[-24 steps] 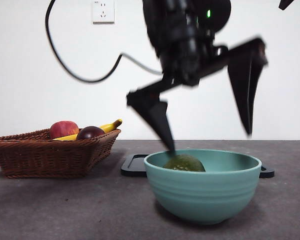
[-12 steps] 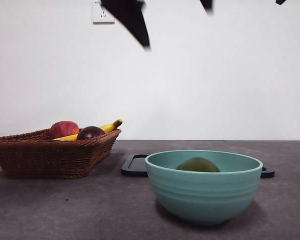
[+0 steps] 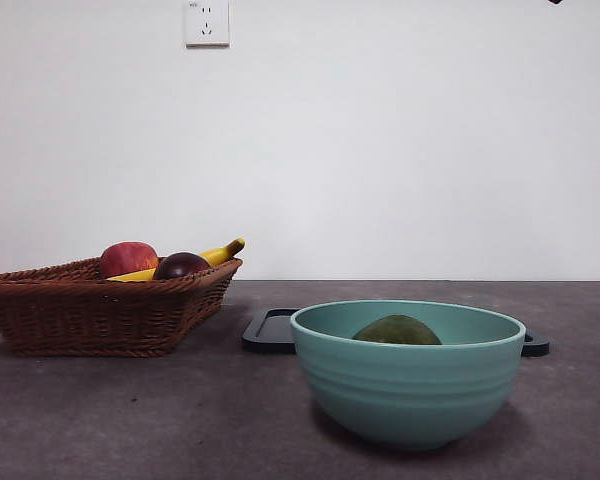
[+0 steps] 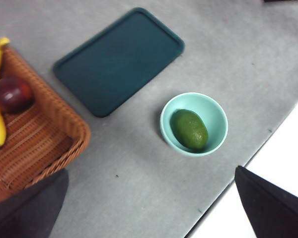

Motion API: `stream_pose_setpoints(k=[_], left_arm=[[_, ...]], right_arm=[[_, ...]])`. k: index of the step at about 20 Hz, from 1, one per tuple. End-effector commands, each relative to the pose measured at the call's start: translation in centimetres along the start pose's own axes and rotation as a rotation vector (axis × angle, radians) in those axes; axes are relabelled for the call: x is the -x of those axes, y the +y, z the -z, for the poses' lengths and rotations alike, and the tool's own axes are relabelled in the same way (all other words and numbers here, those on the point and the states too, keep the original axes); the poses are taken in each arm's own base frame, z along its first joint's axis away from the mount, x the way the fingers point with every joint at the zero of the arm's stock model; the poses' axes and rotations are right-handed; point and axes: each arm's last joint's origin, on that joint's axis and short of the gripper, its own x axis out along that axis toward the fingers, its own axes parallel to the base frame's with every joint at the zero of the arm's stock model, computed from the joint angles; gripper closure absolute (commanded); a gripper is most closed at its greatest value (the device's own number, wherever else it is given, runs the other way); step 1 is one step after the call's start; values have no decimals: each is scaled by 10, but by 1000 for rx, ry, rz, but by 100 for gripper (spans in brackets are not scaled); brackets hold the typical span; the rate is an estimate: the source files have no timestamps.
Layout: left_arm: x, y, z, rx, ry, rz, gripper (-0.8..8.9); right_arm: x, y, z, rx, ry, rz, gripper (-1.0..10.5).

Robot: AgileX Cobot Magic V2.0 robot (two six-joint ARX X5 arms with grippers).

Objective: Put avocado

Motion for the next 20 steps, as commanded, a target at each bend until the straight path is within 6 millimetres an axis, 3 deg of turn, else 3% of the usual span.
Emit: stream_pose_setpoints(k=[1, 5, 7, 12, 20], left_arm=[[21, 3, 36, 35, -141, 9, 197], [34, 9, 102, 154, -241, -6, 197], [35, 11, 122, 160, -254, -3, 197], [47, 12, 132, 160, -325, 7, 197], [47, 12, 132, 161, -325, 7, 197]], right_arm=[[2, 3, -6, 16, -17, -9, 304], [-6, 6, -5, 17, 35, -29, 304], [-14, 10, -5, 17, 77, -50, 304], [-52, 20, 0, -23, 281, -63, 305], [-147, 24, 11, 24, 570, 36, 306]])
